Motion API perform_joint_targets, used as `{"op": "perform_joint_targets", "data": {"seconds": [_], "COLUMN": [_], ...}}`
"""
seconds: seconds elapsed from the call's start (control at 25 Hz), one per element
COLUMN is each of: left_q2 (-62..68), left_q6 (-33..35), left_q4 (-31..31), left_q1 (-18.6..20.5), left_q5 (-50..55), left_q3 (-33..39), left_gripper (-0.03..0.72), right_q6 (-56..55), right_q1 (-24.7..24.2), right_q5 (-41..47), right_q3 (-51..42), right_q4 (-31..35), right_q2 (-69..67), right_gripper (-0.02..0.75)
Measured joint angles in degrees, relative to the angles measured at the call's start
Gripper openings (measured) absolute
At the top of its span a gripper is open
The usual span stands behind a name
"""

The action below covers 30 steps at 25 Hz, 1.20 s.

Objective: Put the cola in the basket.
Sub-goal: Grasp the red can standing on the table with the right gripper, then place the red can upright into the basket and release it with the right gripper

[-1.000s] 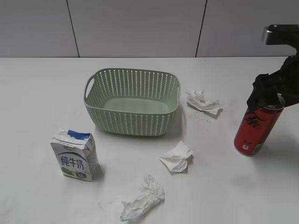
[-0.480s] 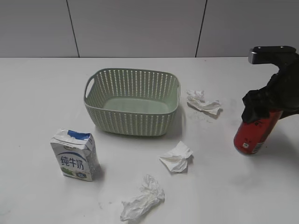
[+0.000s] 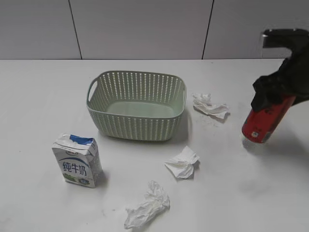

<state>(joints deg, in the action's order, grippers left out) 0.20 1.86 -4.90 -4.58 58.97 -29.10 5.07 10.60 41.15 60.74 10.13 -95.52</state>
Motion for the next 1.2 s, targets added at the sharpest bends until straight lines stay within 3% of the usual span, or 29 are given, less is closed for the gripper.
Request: {"op": "perform_joint_targets", "data": {"seconds": [0.24,0.56,0.96,1.2], "left_q2": [0.0,0.0,0.0,0.0], "left_q6": [0.0,0.0,0.0,0.0], "left_q4": [-0.1,-0.1,-0.1,-0.1], "left_q1": [0.0,0.0,0.0,0.0], "left_q5": [0.0,0.0,0.0,0.0], "left_q3": [0.0,0.0,0.0,0.0], "left_gripper": [0.229,0.228,0.228,0.228], "right_q6": [0.3,0.4,0.5,0.5], "right_q1": [3.2,15.0,28.0,32.0], "right_q5": [6.9,8.5,8.8,8.8], "right_q3": [11.7,29.0,46.3,53.1], "right_q4": [-4.8,-7.0,-7.2,-7.0], "right_q2": [1.0,-1.5,-20.7,-32.5], "right_gripper": [0.520,0.520,0.520,0.520]}}
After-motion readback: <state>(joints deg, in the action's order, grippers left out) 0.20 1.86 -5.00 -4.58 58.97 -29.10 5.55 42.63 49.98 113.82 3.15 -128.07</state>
